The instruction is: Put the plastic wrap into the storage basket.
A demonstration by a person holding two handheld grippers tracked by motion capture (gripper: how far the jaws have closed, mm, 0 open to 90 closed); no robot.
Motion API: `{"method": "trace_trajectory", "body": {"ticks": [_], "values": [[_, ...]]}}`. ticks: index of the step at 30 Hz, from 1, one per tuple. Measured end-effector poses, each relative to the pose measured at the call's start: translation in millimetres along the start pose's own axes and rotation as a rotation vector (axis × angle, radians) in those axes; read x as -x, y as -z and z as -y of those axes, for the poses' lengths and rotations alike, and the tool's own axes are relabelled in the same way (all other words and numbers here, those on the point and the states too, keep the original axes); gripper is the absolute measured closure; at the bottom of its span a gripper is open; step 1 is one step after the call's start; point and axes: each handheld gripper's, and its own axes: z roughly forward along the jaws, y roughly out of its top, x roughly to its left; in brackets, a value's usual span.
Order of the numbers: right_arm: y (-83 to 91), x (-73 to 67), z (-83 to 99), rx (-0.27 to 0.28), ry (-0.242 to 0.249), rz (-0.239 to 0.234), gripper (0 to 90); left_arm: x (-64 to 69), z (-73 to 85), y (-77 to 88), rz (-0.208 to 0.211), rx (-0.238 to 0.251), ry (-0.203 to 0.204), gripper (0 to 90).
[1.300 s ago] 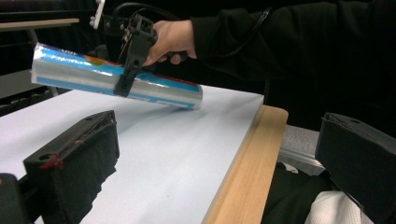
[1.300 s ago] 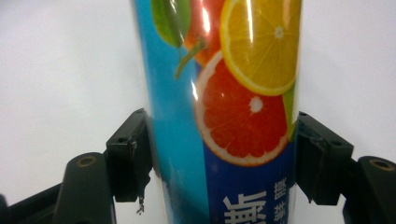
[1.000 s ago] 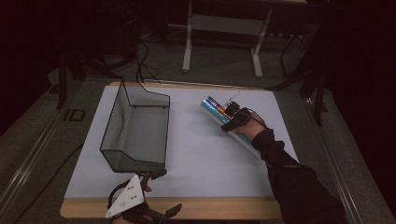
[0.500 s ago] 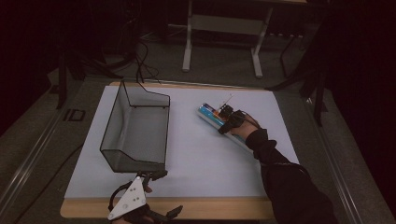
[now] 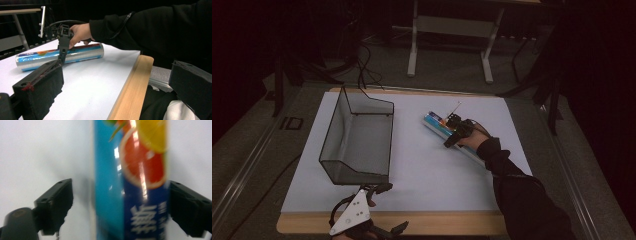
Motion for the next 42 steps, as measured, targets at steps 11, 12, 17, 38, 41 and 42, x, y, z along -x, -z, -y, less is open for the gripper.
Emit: {"method": "trace_trajectory", "body": {"ticks": [11,12,17,38,41,42], "values": [[18.3,7.3,10.0,-0.011,-0.008,-0.025,14.6,1.1,-1.1,-0.3,0.003,0.000,0.003,0.3],[17.2,7.6,11.4,-0.026,-0.018,-0.013,13.3,1.2,-1.3,-0.3,0.003,0.000,0.002,0.3],[14.2,8.4,12.2,-0.033,-0.045,-0.027,10.2,1.7,-1.5,0.3,0.001,0.003,0.000,0.3],[-6.8,6.6,-3.4,-0.077,0.009,0.022,31.2,1.1,-0.9,1.4,0.012,-0.005,0.002,0.3],[-6.1,6.4,-2.7,-0.077,0.003,0.021,31.5,0.7,-1.1,1.5,0.012,-0.006,0.001,0.3],[-5.4,6.5,-2.8,-0.088,-0.009,0.019,31.6,0.2,-1.2,1.5,0.011,-0.006,0.003,0.3]]}}
